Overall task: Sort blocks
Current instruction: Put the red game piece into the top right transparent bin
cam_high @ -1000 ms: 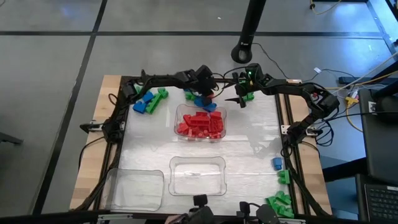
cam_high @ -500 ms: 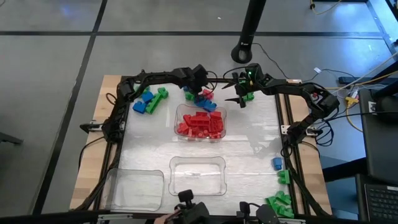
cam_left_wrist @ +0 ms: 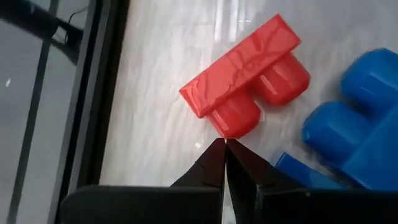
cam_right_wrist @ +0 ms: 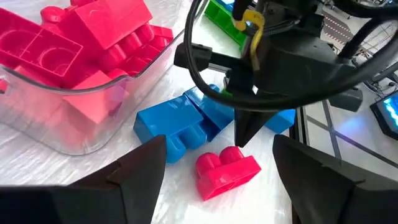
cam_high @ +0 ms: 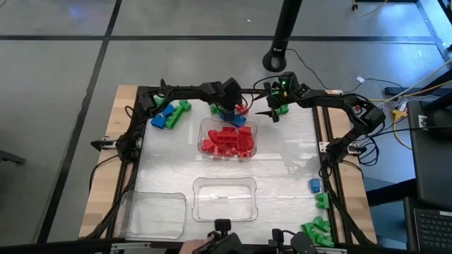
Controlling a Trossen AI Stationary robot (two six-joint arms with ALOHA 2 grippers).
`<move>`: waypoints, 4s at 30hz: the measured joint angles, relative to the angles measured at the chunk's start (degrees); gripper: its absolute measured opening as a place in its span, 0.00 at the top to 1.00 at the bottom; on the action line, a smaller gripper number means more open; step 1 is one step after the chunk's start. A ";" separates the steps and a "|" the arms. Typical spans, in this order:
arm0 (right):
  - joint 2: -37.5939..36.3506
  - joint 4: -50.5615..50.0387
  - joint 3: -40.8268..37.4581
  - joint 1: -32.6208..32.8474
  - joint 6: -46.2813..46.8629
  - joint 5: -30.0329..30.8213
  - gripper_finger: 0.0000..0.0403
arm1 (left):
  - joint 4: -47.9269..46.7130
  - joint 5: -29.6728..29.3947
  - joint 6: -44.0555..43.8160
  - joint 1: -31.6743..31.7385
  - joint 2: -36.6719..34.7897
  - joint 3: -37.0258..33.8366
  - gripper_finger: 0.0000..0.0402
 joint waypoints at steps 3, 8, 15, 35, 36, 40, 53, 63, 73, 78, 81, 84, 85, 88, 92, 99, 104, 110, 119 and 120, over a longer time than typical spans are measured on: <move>0.00 0.00 0.00 0.01 0.00 0.01 0.27 | -0.16 1.68 3.73 0.08 0.00 0.00 0.99; 0.00 0.00 0.00 0.01 0.28 0.01 0.27 | -0.83 -0.11 5.59 -0.54 -0.57 -0.01 0.99; 0.00 -0.80 0.00 0.00 5.71 0.58 0.27 | -6.77 -2.32 1.76 -1.35 -8.15 0.02 0.99; 6.83 7.40 0.56 9.18 23.56 26.37 0.27 | 32.50 0.78 -10.48 3.59 -36.53 -43.25 0.99; 7.80 8.15 0.75 9.18 24.26 26.65 0.27 | 34.28 0.78 -10.77 3.59 -36.82 -44.19 0.99; 11.48 13.17 0.97 9.01 27.49 25.33 0.27 | 35.65 0.76 -11.57 3.15 -36.98 -46.10 0.99; 15.50 15.48 3.10 10.14 27.42 27.07 0.27 | 39.27 0.81 -11.25 0.15 -37.00 -47.84 0.99; 16.80 0.19 9.74 10.12 22.21 30.07 0.27 | 39.26 0.78 -9.65 -1.01 -37.00 -47.84 0.99; 17.86 -2.12 12.42 9.65 20.96 32.52 0.35 | 39.21 0.78 -9.47 -1.03 -37.00 -47.84 0.99; 17.86 -3.92 12.59 9.20 20.94 31.96 0.46 | 39.20 0.78 -9.44 -1.03 -37.00 -47.84 0.99; 17.86 -4.78 12.59 8.85 20.65 31.97 0.52 | 39.22 0.78 -9.47 -1.03 -37.00 -47.84 0.99; 17.86 -4.24 12.59 8.85 20.05 31.96 0.58 | 39.23 0.78 -9.47 -1.03 -37.00 -47.84 0.99; 17.86 -4.06 12.59 8.87 19.33 31.72 0.59 | 39.23 0.78 -9.47 -1.03 -37.00 -47.84 0.99; 18.03 -3.26 12.59 8.96 18.25 31.42 0.63 | 39.22 0.78 -9.49 -1.03 -37.00 -47.84 0.99; 19.12 -1.86 12.50 8.96 18.08 30.95 0.65 | 39.21 0.78 -9.49 -1.03 -37.00 -47.84 0.99; 19.58 0.16 12.60 8.96 14.69 27.33 0.73 | 39.12 0.77 -9.49 -1.05 -37.00 -47.84 0.99; 19.78 0.59 12.61 8.96 13.13 24.60 0.89 | 38.99 0.78 -9.08 -1.04 -37.00 -47.84 0.99; 20.44 2.71 12.60 8.98 13.08 24.05 0.97 | 38.97 0.78 -9.03 -1.05 -36.98 -47.84 0.99; 18.23 -0.40 13.03 8.85 16.03 27.39 0.95 | 38.66 0.78 -9.29 -1.05 -36.98 -47.84 0.99; 17.77 -1.24 13.62 8.85 16.21 26.57 0.94 | 38.64 0.78 -9.38 -1.05 -36.98 -47.84 0.99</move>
